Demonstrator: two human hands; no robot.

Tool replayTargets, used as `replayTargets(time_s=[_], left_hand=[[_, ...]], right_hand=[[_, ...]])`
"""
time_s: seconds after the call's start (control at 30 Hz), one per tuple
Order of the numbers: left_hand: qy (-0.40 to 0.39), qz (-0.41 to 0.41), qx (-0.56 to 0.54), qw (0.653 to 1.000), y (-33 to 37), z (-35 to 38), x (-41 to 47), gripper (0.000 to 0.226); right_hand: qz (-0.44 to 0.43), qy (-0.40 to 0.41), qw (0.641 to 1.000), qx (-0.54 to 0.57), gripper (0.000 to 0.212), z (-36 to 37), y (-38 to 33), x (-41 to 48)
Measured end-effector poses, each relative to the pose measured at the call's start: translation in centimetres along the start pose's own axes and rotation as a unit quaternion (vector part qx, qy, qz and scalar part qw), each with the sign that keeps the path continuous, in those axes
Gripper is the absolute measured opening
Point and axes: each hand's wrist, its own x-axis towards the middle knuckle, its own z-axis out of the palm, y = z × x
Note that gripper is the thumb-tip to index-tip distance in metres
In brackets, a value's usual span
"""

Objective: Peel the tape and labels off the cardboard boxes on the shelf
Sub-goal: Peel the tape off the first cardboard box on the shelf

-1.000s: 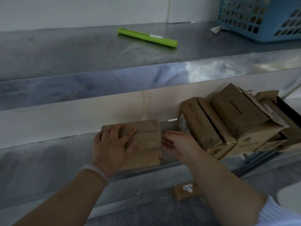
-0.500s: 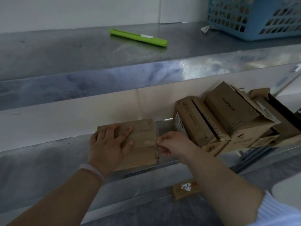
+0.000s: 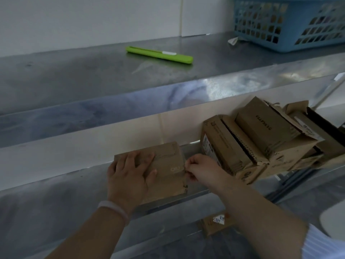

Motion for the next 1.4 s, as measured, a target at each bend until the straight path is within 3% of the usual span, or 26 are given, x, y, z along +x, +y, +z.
replayTargets(time_s=[0.13,0.23,0.3,0.47,0.63,0.73,0.87,1.03,1.13,1.23,1.4], left_hand=[[0.009,-0.007,-0.006,1.0,0.1,0.0,0.2,0.056],[0.001,-0.012,-0.001,1.0,0.0,0.0,0.3,0.057],[0.0,-0.014,0.004,1.0,0.1,0.1,0.4,0.056],[0.005,-0.01,0.001,1.0,0.3,0.2,0.4,0.056],[0.003,-0.011,0.002,1.0,0.2,0.2,0.4,0.058],[0.003,-0.012,0.01,1.0,0.2,0.1,0.3,0.058],[0.001,-0.014,0.006,1.0,0.2,0.0,0.3,0.058],[0.012,-0.012,0.009,1.0,0.4,0.1,0.3,0.057],[0.008,-0.007,0.01,1.0,0.4,0.0,0.3,0.057],[-0.002,-0.011,0.007,1.0,0.3,0.0,0.3,0.058],[-0.002,-0.015,0.007,1.0,0.3,0.0,0.3,0.058]], right_hand=[[0.015,-0.007,0.994,0.109,0.019,0.1,0.7,0.3],[0.063,-0.041,0.957,0.28,0.011,0.2,1.0,0.0],[0.079,-0.041,0.942,0.325,0.004,0.0,1.2,-0.2],[0.062,0.014,0.965,0.256,0.011,-0.1,1.9,-0.5],[0.01,0.065,0.992,0.108,0.012,0.4,1.8,-0.4],[-0.015,0.067,0.996,0.054,0.002,0.6,1.8,-0.5],[-0.067,0.106,0.991,-0.049,0.015,0.8,2.1,-0.2],[-0.055,0.071,0.996,-0.023,0.012,1.3,0.7,0.6],[0.005,0.07,0.992,0.109,0.006,0.4,0.2,1.3],[0.079,0.006,0.977,0.196,0.009,-0.2,0.4,0.3],[0.046,0.022,0.982,0.181,0.002,0.2,1.2,0.3]])
